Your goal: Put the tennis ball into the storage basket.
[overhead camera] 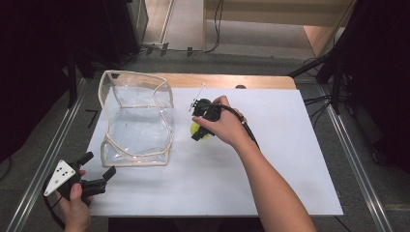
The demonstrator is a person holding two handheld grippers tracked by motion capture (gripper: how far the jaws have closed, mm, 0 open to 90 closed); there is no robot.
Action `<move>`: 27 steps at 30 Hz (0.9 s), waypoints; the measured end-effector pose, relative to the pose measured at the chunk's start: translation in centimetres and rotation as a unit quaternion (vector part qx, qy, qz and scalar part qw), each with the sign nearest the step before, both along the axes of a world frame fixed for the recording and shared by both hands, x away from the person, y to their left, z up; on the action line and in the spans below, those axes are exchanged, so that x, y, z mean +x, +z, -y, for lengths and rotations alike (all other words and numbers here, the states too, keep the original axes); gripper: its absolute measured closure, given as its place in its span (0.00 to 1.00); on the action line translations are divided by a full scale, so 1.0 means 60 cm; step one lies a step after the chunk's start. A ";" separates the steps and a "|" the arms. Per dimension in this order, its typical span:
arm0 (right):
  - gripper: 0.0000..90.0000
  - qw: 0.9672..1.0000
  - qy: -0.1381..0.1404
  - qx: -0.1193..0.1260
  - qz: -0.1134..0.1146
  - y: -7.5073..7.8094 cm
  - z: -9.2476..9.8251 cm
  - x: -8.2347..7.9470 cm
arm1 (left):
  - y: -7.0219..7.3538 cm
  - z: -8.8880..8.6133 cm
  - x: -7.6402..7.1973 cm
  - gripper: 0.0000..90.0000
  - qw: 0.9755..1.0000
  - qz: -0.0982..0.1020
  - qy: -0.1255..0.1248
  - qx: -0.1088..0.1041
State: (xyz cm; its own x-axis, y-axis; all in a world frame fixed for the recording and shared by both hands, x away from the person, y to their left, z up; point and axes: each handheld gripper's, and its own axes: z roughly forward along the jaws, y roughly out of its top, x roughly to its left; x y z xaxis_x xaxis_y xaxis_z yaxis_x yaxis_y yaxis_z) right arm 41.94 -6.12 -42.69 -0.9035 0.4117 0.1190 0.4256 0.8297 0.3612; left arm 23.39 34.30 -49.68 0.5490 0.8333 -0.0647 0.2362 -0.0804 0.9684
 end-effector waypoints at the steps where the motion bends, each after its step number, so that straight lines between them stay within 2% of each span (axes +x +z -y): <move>1: 0.25 1.000 0.000 0.000 0.000 0.000 0.000 0.000 | 0.000 0.000 0.000 0.00 1.000 0.000 0.000 0.000; 8: 0.25 1.000 0.014 0.005 0.002 0.017 -0.018 -0.006 | 0.000 0.000 0.000 0.00 1.000 0.000 -0.001 -0.001; 15: 0.25 1.000 0.024 0.008 0.000 0.035 -0.023 -0.009 | 0.000 0.000 0.000 0.00 1.000 0.000 0.000 0.000; 18: 0.26 1.000 0.027 0.011 -0.008 0.044 -0.025 -0.011 | 0.000 0.000 0.000 0.00 1.000 0.000 0.000 0.000; 27: 0.26 0.999 0.040 0.015 -0.003 0.070 -0.036 -0.018 | 0.000 0.000 0.000 0.00 1.000 0.000 -0.001 0.000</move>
State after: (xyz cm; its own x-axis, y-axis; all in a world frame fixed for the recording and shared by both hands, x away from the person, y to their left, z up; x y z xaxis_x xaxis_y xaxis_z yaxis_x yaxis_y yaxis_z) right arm 40.88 -3.97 -38.49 -0.9327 0.3339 0.1366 0.3606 0.8502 0.3837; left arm 23.39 34.29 -49.67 0.5499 0.8327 -0.0651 0.2370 -0.0808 0.9682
